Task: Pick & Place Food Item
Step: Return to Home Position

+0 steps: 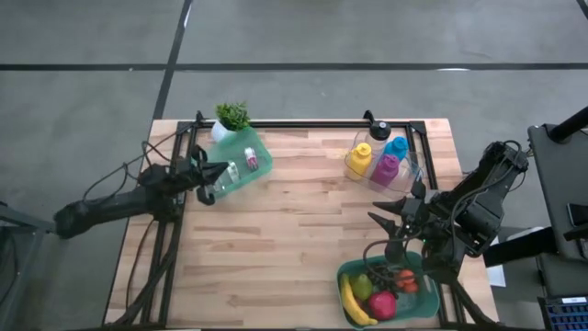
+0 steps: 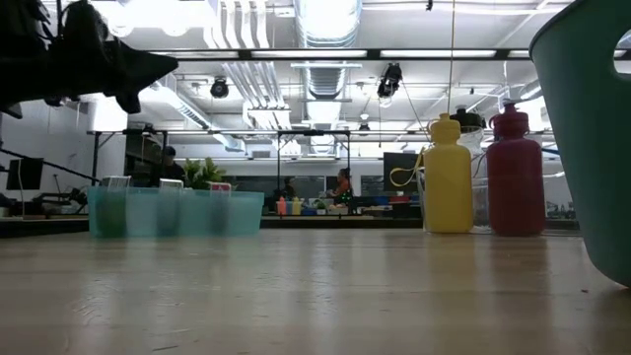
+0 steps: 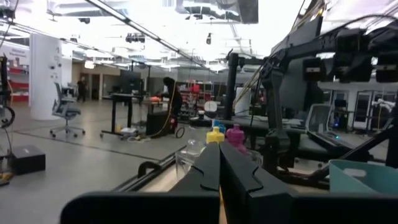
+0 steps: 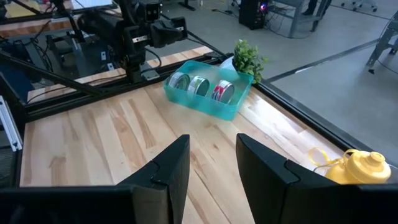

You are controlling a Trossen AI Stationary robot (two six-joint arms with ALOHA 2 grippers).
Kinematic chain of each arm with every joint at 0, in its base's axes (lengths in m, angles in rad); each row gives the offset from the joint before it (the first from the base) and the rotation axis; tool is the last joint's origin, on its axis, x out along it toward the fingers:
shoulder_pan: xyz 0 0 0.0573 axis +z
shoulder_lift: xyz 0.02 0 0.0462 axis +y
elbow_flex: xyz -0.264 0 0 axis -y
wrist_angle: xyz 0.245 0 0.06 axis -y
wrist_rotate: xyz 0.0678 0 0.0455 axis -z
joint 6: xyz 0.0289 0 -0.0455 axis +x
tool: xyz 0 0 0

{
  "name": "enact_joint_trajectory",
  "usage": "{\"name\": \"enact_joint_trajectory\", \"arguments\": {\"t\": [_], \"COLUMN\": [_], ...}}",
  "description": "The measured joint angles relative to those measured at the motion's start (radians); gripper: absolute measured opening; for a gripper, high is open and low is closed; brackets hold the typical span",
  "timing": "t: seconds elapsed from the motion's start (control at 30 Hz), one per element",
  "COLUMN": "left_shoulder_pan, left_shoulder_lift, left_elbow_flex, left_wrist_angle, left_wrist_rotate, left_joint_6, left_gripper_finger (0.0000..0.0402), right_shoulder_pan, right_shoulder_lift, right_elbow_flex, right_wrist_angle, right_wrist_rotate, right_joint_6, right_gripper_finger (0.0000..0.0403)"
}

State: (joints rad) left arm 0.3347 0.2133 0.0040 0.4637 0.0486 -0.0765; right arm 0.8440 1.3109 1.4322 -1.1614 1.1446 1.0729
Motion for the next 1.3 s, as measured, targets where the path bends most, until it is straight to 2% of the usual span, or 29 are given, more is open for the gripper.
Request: {"name": "enact_joint_trajectory", "arguments": {"t": [0.17, 0.5, 0.73, 1.07, 1.3], "left_shoulder_pan": [0.0, -0.001, -0.001, -0.001, -0.001], "left_shoulder_lift": [-0.218, -0.212, -0.209, -0.209, -0.209], "left_elbow_flex": [-0.001, -0.001, -0.001, -0.001, -0.001], "left_wrist_angle": [-0.204, -0.309, -0.32, -0.445, -0.443], "left_wrist_rotate": [0.0, -0.038, -0.03, -0.03, -0.031], "left_joint_6": [-0.001, -0.135, -0.155, -0.16, -0.16], "left_gripper_finger": [0.0, 0.0, 0.0, 0.0, 0.0], "right_shoulder_pan": [0.0, -0.001, 0.0, 0.0, 0.0], "right_shoulder_lift": [0.0, 0.0, 0.0, 0.0, 0.0], "right_elbow_flex": [0.0, 0.0, 0.0, 0.0, 0.0], "right_wrist_angle": [0.0, 0.022, 0.024, 0.024, 0.024], "right_wrist_rotate": [0.0, -0.024, -0.025, -0.026, -0.026], "right_joint_6": [0.0, 0.0, 0.0, 0.0, 0.0], "right_gripper_finger": [0.0125, 0.0125, 0.0125, 0.0125, 0.0125]}}
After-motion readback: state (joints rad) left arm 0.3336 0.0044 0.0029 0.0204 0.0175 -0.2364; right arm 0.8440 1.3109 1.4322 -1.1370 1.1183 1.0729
